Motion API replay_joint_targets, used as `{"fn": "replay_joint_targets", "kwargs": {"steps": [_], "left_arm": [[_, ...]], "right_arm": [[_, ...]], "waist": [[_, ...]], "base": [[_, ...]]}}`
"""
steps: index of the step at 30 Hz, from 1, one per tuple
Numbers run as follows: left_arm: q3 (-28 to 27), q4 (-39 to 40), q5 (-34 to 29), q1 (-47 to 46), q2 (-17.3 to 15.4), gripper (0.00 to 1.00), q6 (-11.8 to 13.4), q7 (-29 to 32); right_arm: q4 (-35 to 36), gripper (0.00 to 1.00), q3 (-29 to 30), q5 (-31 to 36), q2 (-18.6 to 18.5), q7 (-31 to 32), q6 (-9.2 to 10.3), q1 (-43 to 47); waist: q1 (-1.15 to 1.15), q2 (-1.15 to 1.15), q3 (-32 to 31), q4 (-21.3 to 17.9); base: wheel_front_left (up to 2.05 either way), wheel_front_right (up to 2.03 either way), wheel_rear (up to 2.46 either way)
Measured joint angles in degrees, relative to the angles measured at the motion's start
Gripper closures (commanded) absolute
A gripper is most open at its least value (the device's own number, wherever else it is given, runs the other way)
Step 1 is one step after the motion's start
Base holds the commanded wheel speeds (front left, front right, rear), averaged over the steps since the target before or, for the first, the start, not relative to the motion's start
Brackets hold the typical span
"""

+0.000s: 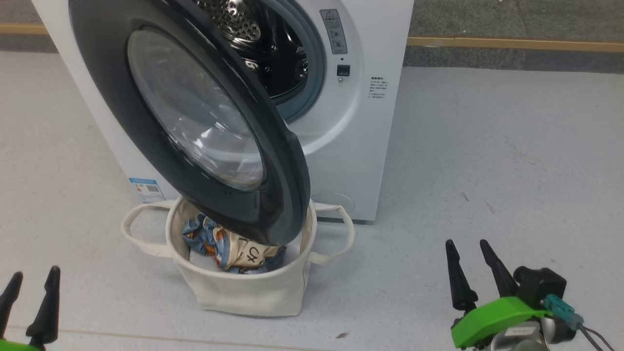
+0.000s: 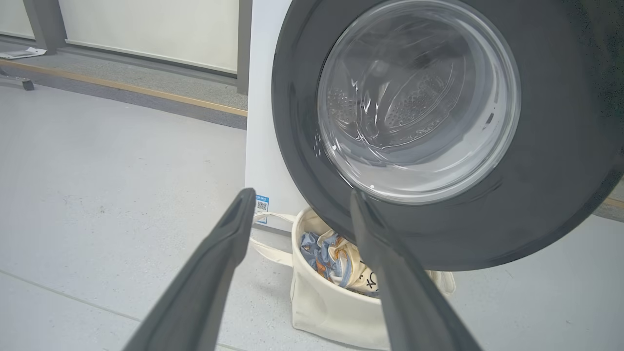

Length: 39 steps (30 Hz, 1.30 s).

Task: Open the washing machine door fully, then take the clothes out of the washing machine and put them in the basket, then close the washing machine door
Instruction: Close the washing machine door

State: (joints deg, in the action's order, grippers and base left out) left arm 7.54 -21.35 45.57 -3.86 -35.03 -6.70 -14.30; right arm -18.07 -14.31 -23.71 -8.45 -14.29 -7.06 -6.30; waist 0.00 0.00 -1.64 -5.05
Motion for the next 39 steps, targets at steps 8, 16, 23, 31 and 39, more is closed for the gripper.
{"fn": "replay_joint_targets", "kwargs": {"steps": [8,16,23,31,39], "left_arm": [[-0.6,2.2,-0.8,1.4,1.3,0.00,-0.5,0.0],[1.7,3.0,0.1,1.5,0.3,0.00,-0.5,0.0],[4.4,3.1,1.0,1.5,-0.5,0.00,-0.5,0.0],[4.7,3.5,3.1,1.3,-0.9,0.00,-0.5,0.0],[6.0,3.8,5.1,1.0,-0.9,0.00,-0.5,0.0]], "right_arm": [[-0.2,0.00,0.2,0.0,0.0,0.0,0.00,0.1],[-0.5,0.00,0.1,0.0,0.0,0.0,0.00,0.3],[-0.9,0.00,-0.1,0.0,-0.2,0.0,0.00,0.8],[-1.5,0.00,-0.4,0.0,-0.3,0.0,0.00,0.9],[-1.7,0.00,-0.5,-0.1,-0.3,0.0,0.00,0.9]], "waist": [[0.00,0.00,-0.8,-0.3],[0.00,0.00,-1.2,-0.6],[0.00,0.00,-1.5,-0.6],[0.00,0.00,-1.7,-0.7],[0.00,0.00,-1.6,-0.8]], "base": [[0.00,0.00,0.00],[0.00,0.00,0.00],[0.00,0.00,0.00],[0.00,0.00,0.00],[0.00,0.00,0.00]]}}
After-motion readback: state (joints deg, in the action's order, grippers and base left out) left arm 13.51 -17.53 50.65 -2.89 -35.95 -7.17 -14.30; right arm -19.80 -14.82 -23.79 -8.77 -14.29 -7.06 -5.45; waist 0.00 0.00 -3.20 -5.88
